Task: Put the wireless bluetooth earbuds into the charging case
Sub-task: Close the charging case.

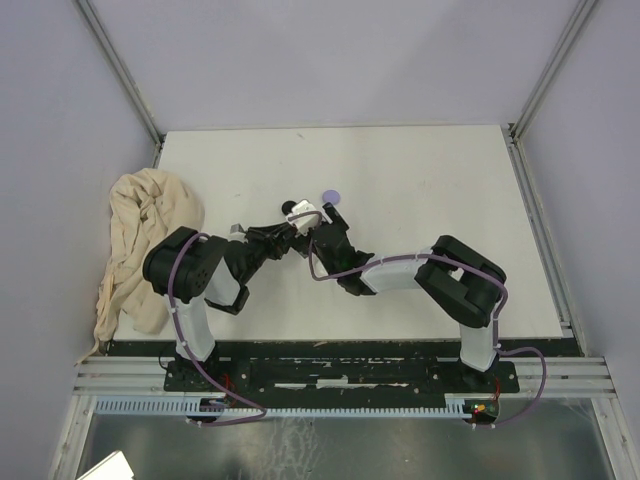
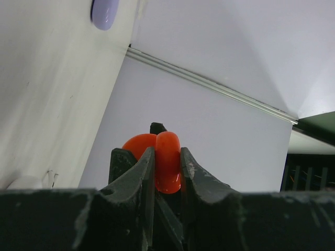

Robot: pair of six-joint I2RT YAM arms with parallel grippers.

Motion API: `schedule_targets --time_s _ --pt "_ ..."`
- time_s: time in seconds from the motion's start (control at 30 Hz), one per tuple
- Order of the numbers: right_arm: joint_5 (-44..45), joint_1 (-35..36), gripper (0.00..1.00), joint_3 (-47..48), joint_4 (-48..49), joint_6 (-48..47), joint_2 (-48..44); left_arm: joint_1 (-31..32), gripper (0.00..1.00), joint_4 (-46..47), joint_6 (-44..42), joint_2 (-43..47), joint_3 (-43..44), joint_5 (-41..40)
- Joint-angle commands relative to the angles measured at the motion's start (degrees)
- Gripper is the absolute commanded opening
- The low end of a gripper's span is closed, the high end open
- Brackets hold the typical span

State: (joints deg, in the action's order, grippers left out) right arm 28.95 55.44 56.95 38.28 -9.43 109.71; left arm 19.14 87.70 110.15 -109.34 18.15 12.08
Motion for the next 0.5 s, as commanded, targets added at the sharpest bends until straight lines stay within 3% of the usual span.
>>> schedule_targets --time_s 0.0,0.47 --pt "6.1 -0.3 0.96 1.3 2.4 -3.5 -0.9 0.4 0.03 9.8 1.5 1.9 -0.4 -0.4" --pt "9.4 -0.7 0.96 -2.8 3.5 -10.0 -4.6 0.3 0.03 9.8 1.0 -0.2 1.2 0.6"
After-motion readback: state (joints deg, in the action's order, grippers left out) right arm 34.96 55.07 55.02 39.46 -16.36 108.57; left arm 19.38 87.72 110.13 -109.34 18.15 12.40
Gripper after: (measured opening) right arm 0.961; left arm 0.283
